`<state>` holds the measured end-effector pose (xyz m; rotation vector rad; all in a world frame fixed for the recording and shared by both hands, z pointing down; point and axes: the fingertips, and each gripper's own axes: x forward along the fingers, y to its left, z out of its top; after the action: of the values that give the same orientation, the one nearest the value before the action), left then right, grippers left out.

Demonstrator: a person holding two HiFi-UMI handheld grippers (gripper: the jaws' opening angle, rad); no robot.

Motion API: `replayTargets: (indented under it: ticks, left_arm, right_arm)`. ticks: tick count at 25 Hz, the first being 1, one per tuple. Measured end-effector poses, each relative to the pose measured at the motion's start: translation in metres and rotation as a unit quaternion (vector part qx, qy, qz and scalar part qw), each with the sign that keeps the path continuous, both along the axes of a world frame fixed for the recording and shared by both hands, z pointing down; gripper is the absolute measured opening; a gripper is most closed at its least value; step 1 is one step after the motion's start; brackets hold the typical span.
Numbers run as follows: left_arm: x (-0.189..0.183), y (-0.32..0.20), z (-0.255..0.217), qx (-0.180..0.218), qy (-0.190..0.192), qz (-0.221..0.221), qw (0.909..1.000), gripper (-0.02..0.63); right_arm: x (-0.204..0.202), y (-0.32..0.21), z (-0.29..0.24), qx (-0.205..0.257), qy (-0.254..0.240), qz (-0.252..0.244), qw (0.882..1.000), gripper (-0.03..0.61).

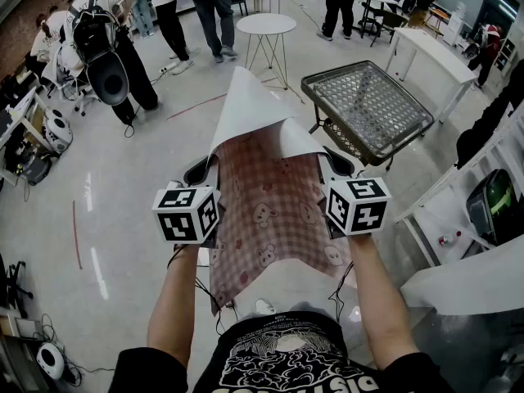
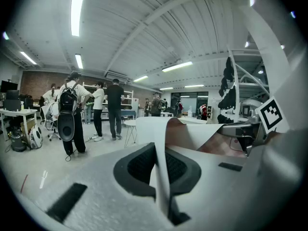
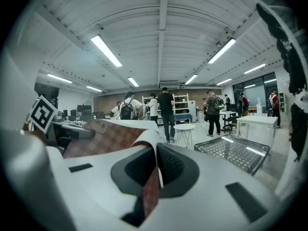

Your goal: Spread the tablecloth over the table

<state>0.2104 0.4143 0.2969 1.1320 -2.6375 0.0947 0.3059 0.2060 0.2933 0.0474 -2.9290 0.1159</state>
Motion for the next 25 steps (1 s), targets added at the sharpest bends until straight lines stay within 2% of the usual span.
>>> replayTargets:
  ticks: [13, 21, 25]
  left_arm:
    - [-0.047, -0.004, 0.002, 0.005, 0.007, 0.015, 0.9999, 0.008]
    - [-0.088, -0.041, 0.011, 0.0, 0.008, 0.027, 0.9996, 0.008]
    - [-0.113, -0.078, 0.014, -0.009, 0.007, 0.034, 0.9994, 0.008]
  right_arm:
    - [-0.034, 0.0, 0.0, -0.002, 0.003, 0.02, 1.0, 0.006]
    - [-0.069, -0.033, 0.011, -0.006, 0.001, 0.029, 1.0, 0.006]
    - [-0.091, -0.07, 0.017, -0.016, 0.001, 0.036, 0.999, 0.006]
